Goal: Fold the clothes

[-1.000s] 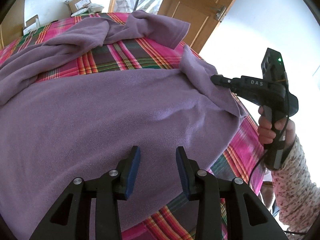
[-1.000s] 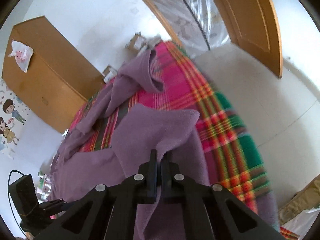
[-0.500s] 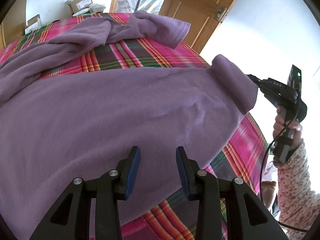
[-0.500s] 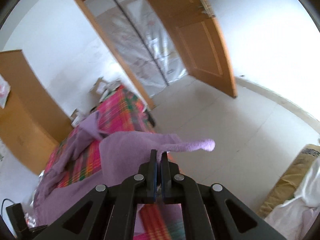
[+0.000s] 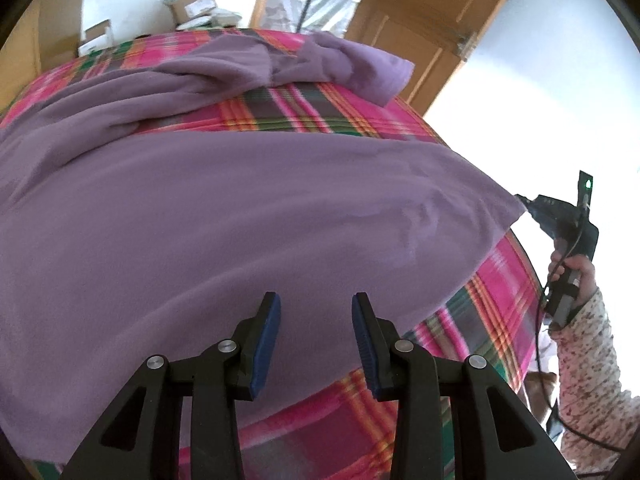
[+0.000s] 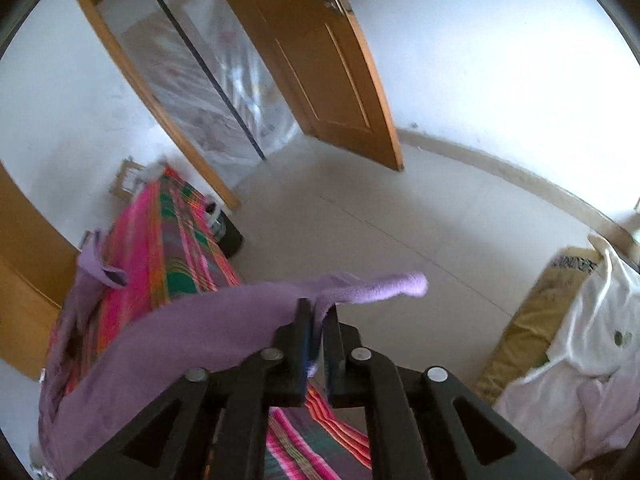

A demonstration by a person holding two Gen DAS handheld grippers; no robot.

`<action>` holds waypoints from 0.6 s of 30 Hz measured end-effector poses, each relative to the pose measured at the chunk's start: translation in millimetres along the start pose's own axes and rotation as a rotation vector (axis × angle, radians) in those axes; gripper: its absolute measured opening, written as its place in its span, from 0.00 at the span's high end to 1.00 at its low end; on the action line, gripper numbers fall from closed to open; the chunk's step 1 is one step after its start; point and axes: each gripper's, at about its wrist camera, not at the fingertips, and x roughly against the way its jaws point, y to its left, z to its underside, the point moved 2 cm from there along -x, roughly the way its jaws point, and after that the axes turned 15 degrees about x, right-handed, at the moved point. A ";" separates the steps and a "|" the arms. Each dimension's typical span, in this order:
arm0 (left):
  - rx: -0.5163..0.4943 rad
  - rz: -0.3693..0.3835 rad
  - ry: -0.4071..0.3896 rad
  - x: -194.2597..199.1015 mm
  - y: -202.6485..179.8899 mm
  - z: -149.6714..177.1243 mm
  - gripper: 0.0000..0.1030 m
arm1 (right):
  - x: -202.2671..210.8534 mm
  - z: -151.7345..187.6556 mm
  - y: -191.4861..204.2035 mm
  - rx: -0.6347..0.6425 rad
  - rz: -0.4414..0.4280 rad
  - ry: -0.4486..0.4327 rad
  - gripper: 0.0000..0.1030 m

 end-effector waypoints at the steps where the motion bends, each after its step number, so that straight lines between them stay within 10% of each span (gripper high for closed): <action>1: 0.011 -0.006 -0.009 4.9 6.0 1.4 0.63 | -0.9 0.8 -0.4 -0.003 0.006 0.011 0.90; 12: 0.192 -0.104 -0.163 77.4 95.3 13.5 0.63 | 38.7 6.7 17.0 0.052 0.180 -0.045 0.82; 18: 0.333 -0.149 -0.199 101.4 157.2 30.1 0.63 | 58.2 23.1 76.7 0.168 0.011 -0.054 0.78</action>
